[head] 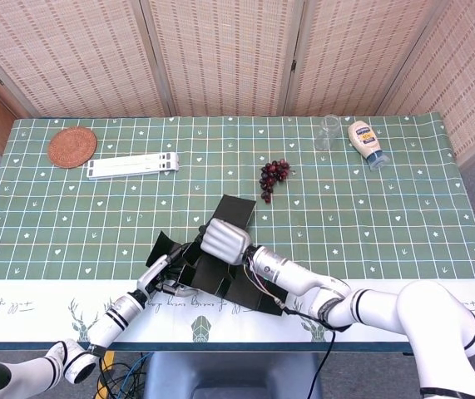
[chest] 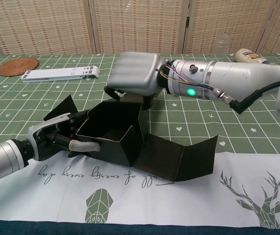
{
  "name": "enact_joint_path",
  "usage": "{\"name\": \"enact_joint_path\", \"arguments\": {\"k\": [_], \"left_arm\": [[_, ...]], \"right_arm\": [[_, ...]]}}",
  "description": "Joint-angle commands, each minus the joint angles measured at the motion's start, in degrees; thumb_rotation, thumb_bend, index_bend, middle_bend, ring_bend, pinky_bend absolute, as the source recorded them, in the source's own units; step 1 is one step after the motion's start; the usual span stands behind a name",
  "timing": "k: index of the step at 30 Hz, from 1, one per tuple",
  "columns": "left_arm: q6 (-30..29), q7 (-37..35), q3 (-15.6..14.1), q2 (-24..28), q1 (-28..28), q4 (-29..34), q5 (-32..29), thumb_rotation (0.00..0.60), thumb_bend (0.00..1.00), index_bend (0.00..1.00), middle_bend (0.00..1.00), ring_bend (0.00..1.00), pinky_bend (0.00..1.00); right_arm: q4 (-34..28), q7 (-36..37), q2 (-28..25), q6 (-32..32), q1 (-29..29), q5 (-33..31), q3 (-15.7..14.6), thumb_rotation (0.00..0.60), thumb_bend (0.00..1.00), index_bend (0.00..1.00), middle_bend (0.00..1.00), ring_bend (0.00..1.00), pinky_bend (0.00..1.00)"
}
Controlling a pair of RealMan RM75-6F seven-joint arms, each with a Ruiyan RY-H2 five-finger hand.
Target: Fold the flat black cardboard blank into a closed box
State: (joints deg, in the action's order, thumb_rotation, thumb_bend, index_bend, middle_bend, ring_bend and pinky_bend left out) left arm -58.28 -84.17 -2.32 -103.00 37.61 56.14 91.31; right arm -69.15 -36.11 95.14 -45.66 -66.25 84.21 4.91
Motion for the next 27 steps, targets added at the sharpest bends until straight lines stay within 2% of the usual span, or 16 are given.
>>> {"name": "enact_joint_path", "arguments": {"k": [1, 16, 22, 27], "left_arm": [[0.1, -0.4, -0.1, -0.1, 0.2, -0.2, 0.1, 0.600, 0.11, 0.11, 0.08, 0.62, 0.73], [-0.4, -2.5, -0.9, 1.2, 0.9, 0.8, 0.7, 0.600, 0.11, 0.04, 0.05, 0.62, 0.72], [-0.4, -2.5, -0.8, 0.6, 0.9, 0.1, 0.4, 0.600, 0.11, 0.09, 0.05, 0.62, 0.72], [-0.8, -2.4, -0.7, 0.5, 0.6, 0.1, 0.1, 0.600, 0.11, 0.16, 0.12, 0.62, 0.72]], "right_arm": [[0.1, 0.3, 0.2, -0.2, 0.0, 0.4, 0.1, 0.600, 0.23, 0.39, 0.39, 0.76, 0.99], [1.7, 5.0, 1.3, -2.5, -0.4, 5.6, -0.6, 0.600, 0.23, 0.39, 0.39, 0.76, 0.99], [2.7, 7.1, 1.5, -3.3, -0.4, 7.5, -0.9, 0.600, 0.23, 0.39, 0.39, 0.76, 0.99], [3.1, 7.2, 1.6, -3.4, -0.1, 7.7, -0.9, 0.600, 0.23, 0.39, 0.39, 0.76, 0.99]]}}
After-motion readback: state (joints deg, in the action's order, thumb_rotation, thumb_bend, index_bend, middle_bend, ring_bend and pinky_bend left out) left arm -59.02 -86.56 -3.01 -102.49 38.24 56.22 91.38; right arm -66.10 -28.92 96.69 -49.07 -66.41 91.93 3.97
